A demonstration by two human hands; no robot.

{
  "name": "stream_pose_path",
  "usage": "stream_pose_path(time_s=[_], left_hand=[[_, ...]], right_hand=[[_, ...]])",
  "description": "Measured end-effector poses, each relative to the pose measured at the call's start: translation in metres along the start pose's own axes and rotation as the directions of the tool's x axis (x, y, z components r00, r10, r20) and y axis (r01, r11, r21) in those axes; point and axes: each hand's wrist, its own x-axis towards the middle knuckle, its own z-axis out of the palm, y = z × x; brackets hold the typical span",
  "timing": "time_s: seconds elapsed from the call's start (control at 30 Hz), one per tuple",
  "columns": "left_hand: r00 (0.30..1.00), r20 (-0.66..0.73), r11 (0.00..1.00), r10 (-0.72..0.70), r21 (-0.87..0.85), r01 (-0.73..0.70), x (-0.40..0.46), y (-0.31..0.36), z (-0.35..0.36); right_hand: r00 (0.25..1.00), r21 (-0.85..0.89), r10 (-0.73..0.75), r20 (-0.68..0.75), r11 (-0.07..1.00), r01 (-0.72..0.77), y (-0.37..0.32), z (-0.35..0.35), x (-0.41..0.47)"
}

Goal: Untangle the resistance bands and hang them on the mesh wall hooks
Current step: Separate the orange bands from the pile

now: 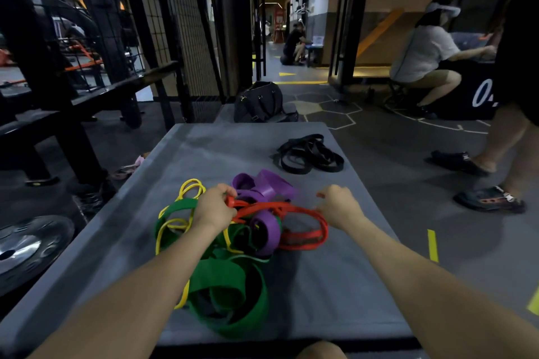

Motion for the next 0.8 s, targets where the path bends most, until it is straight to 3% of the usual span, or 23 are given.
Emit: stream_pose_path(time_s=[0.2,0.3,0.5,0.6,0.8], left_hand=[[0.999,0.010,0.998,0.030,-0.051,-0.030,0.002,-0.008,0.001],[0.999,0.028,0.995,0.021,-0.101,-0.018,0.003,-0.012,0.002],[0.998,0.057,0.991,0.018,-0.131,-0.010,0.005,-0.022,-0.001],[0.999,0.047,0.991,0.017,-0.130,-0.011,0.006,-0.023,0.000],[1.000,0.026,0.994,0.002,-0.111,0.001,0.006,-0.018,-0.002]], right_hand=[[0.968,0.083,-0.245,0.062,0.967,0.239,-0.046,0.021,0.012],[0.949,0.127,-0.287,0.128,0.954,0.272,-0.061,0.036,0.017],[0.922,0.040,-0.245,0.301,0.969,0.244,-0.069,0.049,0.023],[0.929,0.047,-0.266,0.256,0.964,0.263,-0.068,0.046,0.022],[0.986,0.369,-0.155,-0.066,0.914,0.169,-0.061,0.018,0.018]])
